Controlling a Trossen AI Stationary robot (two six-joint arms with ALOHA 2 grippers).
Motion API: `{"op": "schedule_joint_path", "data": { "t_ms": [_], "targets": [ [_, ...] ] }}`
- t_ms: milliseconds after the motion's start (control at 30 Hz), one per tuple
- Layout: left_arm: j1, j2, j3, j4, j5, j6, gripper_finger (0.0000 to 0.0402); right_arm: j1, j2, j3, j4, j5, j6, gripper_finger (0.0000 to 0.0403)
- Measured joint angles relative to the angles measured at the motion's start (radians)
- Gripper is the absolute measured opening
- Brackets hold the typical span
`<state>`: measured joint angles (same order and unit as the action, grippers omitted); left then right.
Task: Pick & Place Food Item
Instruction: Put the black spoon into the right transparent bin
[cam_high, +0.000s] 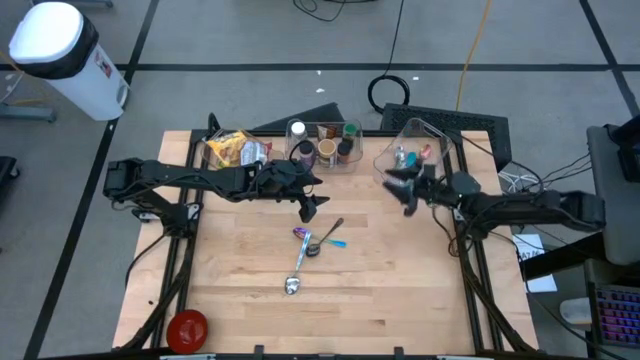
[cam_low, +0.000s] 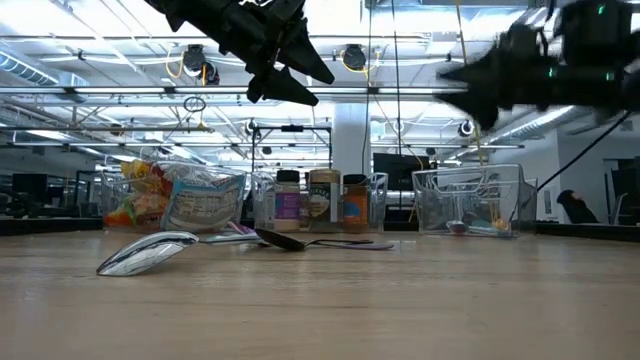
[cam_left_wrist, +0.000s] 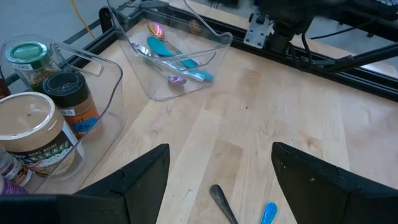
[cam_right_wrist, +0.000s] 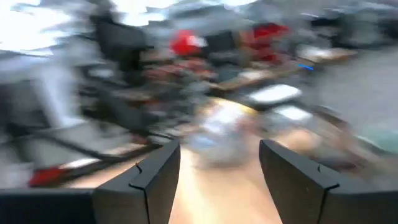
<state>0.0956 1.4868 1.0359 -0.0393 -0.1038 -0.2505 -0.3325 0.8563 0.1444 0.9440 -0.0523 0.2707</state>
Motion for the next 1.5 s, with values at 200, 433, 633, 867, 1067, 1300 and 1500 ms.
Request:
{"op": "schedule_joint_path", "data": {
  "t_ms": [200,433,633,867,1067,1300,1500],
  "targets": [
    [0.000,0.000,0.000,0.000,0.000,0.000,0.0285,0.275,0.084,0.146,-0.145,0.024,-0.159,0.0211],
    [0.000,0.000,0.000,0.000,0.000,0.000,0.0285,0.463,0.331,0.358,-0.300,0.180,-0.315,0.0211],
    [0.000,0.000,0.000,0.000,0.000,0.000,0.0285,0.489,0.583,0.506,-0.371,0.182,-0.344,0.0210],
    [0.000,0.000,0.000,0.000,0.000,0.000,0.0285,0.441,0.814,0.596,-0.487,0.183,-0.319,0.0210],
    [0.000,0.000,0.000,0.000,0.000,0.000,0.0285,0.436,0.950,0.614,-0.512,0.181,-0.254,0.0210],
    [0.000,0.000,0.000,0.000,0.000,0.000,0.0285,0.420,1.034,0.662,-0.525,0.173,-0.222,0.0210],
    [0.000,0.000,0.000,0.000,0.000,0.000,0.0285,0.410,1.022,0.665,-0.670,0.106,-0.232,0.0210]
  ]
}}
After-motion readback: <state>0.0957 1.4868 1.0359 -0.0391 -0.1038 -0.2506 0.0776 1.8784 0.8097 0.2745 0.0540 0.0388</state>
